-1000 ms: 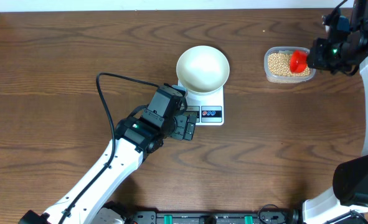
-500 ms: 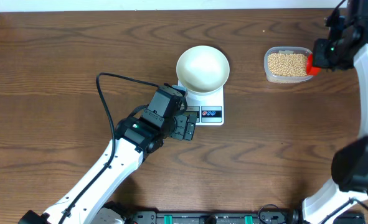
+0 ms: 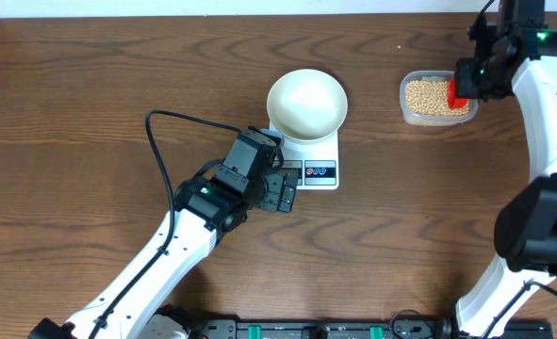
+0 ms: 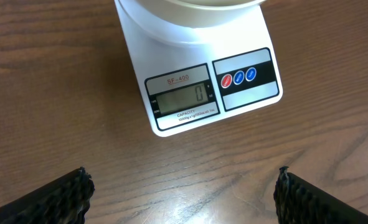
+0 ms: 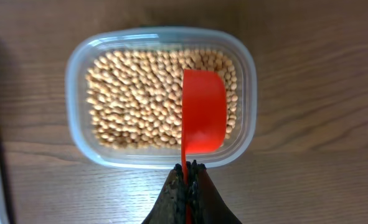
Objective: Scoop item into bowl and weigh 50g on scale
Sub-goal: 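Lower the red scoop into the soybeans with the right gripper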
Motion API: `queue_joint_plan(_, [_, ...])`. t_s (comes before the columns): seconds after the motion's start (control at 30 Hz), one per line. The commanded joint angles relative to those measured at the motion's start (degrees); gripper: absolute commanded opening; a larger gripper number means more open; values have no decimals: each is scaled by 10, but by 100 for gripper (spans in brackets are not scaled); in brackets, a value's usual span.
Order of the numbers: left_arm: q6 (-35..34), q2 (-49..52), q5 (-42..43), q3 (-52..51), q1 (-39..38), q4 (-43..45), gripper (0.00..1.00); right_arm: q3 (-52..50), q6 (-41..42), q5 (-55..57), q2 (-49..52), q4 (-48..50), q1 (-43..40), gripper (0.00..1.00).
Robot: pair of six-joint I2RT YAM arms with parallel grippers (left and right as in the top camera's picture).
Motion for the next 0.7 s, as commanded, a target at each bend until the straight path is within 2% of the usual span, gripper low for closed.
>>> queue_joint_plan(0.0, [6, -8, -1, 0, 1, -1, 95, 9, 2, 9, 21, -8, 2, 1])
queue_joint_plan(0.23, [6, -8, -1, 0, 1, -1, 95, 9, 5, -20, 38, -10, 1, 1])
queue_joint_plan(0.4, [6, -8, -1, 0, 1, -1, 95, 9, 5, -104, 62, -12, -2, 1])
queue_joint_plan(0.67, [6, -8, -1, 0, 1, -1, 95, 8, -27, -273, 86, -14, -52, 1])
